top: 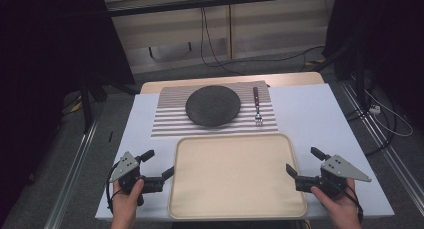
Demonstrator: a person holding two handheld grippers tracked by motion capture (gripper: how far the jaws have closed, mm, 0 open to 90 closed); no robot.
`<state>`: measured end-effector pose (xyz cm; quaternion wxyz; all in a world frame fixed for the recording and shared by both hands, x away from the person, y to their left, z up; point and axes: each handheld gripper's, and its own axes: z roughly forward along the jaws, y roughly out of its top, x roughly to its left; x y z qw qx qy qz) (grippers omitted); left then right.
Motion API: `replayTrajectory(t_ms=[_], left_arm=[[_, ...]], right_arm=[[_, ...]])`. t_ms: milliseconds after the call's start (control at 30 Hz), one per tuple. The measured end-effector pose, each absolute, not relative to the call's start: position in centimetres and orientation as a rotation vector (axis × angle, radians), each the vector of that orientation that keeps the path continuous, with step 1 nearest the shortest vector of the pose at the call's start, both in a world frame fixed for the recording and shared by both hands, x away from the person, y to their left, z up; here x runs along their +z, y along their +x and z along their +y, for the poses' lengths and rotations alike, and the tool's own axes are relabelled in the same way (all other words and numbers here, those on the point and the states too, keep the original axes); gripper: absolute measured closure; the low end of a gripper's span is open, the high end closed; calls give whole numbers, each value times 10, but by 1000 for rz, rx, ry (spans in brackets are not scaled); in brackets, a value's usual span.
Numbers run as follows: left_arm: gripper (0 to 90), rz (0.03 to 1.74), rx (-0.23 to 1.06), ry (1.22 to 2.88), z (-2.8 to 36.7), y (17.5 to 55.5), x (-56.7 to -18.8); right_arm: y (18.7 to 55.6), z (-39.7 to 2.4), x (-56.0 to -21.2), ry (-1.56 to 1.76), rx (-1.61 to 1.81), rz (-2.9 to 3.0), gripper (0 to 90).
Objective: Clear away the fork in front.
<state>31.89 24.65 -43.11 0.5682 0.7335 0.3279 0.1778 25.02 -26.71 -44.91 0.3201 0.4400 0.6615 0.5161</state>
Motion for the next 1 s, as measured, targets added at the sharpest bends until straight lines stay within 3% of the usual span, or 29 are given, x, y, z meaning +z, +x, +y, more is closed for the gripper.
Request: replayTrajectory(t_ms=[533, 1000], left_arm=[[24, 766, 409, 1726, 249, 319, -432], [24, 764, 397, 1727, 248, 322, -433]], right_arm=[[275, -268, -440, 1160, 1297, 1756, 19], [344, -261, -429, 1235, 1240, 1775, 22]])
